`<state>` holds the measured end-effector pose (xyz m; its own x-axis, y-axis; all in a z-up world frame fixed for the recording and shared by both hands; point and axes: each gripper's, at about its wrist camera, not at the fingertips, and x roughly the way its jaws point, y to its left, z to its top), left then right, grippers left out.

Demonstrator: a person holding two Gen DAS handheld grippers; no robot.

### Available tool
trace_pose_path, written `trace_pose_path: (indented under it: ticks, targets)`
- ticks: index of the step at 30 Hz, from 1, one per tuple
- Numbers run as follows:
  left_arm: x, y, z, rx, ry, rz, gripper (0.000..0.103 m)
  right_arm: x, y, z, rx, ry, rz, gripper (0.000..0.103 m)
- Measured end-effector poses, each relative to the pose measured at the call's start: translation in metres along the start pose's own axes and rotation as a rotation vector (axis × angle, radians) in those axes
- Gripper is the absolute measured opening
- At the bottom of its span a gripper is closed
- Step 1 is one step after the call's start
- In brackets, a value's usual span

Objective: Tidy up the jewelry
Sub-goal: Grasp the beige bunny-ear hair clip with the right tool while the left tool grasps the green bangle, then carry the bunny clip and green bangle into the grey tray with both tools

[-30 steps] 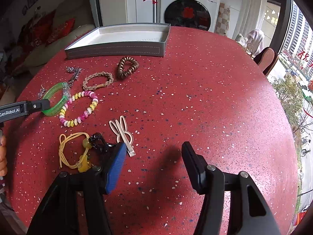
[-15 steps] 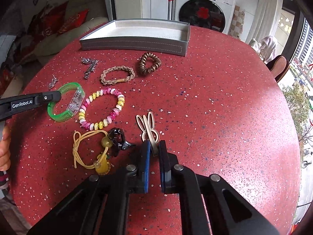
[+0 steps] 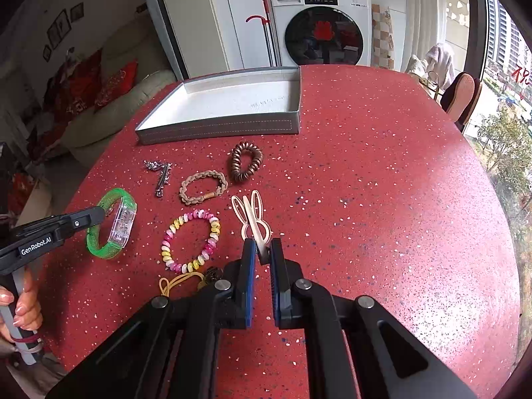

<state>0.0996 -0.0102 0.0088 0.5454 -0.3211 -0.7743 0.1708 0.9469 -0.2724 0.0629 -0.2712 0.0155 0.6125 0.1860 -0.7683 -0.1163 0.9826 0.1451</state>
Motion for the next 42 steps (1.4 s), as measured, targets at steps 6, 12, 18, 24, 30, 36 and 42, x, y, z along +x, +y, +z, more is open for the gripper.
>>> trace_pose_path:
  ticks: [6,12,18,24,30,36,42]
  targets:
    - [-0.014,0.001,0.048,0.035,-0.031,-0.027,0.026,0.002,0.002,0.048,0.049,-0.035,0.036,0.009]
    - [-0.016,0.001,0.115,0.077,-0.093,0.008,0.026,0.02,0.006,0.11,0.05,-0.05,0.062,0.009]
    - [0.022,0.01,0.177,0.051,-0.056,0.013,0.026,0.057,0.006,0.17,0.066,-0.027,0.073,0.009]
    - [0.073,0.022,0.227,0.052,-0.071,0.089,0.026,0.106,-0.003,0.207,0.127,0.009,0.073,0.009]
    - [0.141,0.036,0.238,0.057,-0.006,0.147,0.026,0.157,-0.014,0.212,0.163,0.046,0.033,0.009]
    - [0.188,0.042,0.22,0.063,0.066,0.182,0.026,0.194,-0.02,0.204,0.167,0.096,-0.001,0.009]
    - [0.201,0.039,0.208,0.097,0.066,0.23,0.026,0.212,-0.019,0.195,0.143,0.122,-0.033,0.009]
